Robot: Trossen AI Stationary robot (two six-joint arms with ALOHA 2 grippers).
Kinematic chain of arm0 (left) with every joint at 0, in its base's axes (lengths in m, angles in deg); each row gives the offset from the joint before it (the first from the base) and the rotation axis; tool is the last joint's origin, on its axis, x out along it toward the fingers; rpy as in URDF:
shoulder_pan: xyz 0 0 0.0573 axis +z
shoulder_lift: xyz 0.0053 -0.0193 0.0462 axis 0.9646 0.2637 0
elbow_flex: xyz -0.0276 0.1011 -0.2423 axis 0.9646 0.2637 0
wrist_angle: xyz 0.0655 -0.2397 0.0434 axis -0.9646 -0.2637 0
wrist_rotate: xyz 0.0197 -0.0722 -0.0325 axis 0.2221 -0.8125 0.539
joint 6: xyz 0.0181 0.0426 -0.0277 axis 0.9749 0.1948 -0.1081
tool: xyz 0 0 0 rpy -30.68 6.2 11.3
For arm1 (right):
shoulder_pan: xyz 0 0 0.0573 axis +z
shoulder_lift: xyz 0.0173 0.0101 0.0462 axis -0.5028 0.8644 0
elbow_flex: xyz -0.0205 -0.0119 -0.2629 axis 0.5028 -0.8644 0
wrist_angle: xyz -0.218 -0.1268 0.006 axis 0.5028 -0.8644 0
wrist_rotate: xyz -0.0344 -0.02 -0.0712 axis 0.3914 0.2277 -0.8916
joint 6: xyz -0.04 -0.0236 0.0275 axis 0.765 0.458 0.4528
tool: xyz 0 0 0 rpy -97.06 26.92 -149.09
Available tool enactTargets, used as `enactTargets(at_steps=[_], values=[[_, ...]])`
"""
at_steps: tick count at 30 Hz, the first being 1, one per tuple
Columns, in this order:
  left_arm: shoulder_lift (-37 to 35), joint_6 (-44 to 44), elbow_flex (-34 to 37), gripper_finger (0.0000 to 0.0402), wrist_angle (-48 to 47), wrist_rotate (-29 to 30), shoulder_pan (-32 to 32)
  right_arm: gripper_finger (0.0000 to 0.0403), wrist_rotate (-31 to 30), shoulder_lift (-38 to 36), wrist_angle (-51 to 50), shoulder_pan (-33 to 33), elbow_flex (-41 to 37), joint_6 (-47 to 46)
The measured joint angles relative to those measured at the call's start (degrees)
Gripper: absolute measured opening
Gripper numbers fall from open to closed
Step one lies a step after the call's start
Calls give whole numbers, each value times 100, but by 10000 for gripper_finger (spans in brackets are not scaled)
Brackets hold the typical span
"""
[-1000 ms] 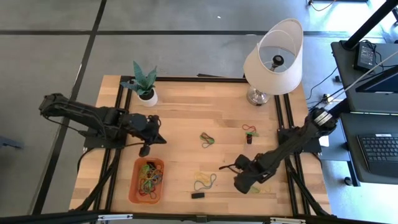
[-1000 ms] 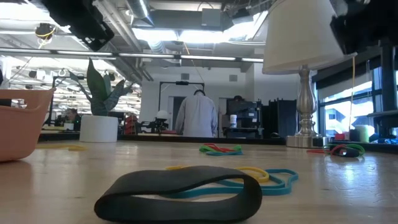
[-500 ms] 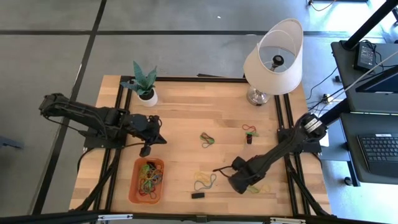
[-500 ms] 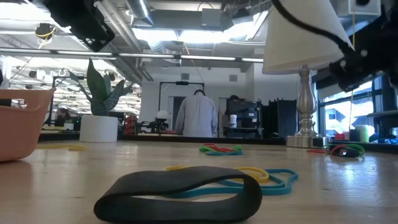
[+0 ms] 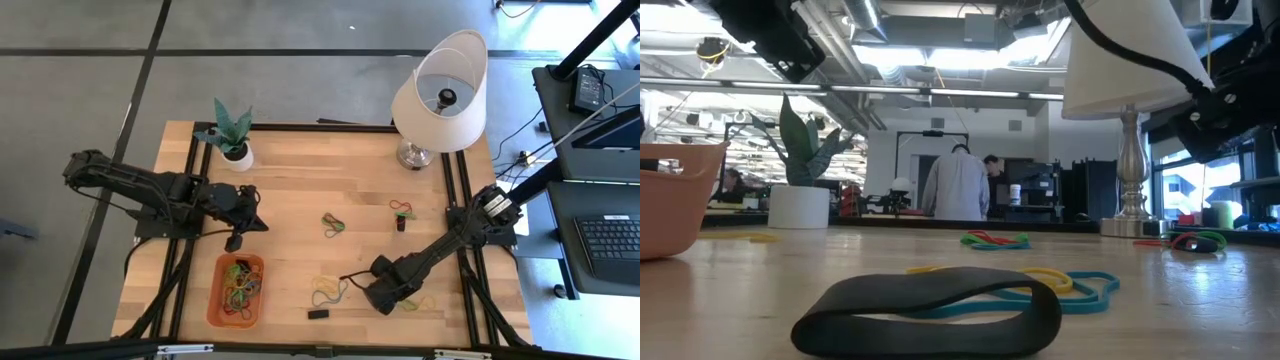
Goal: Pick and place rubber bands into bin
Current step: Put the red rubber band into the orange bin
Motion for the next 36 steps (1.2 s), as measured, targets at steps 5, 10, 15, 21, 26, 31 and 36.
enactTargets(at_steps=[5, 10, 15, 21, 26, 31, 36], values=[[0, 1, 0, 4, 97, 67, 0, 21, -11, 2, -9, -15, 1, 0], [0, -124, 0, 5, 265, 66, 0, 10, -391, 16, -932, -4, 547, -20], [2, -141, 0, 32, 708, 303, -2, 6, -1928, -507, -1825, -1, 1414, -56], [1, -143, -2, 116, 1210, 679, 0, 3, -4000, -1117, -1645, -174, 2005, 236], [2, -141, -4, 189, 1908, 800, -2, 3, -4691, -1348, -279, -504, 2179, 1779], [2, 97, -4, 236, 2597, 829, -2, 3, -4647, -1360, 1595, -991, 2179, 3634], [2, 135, -4, 250, 2972, 792, -2, 4, -4053, -1368, 3198, -1444, 2179, 5004]])
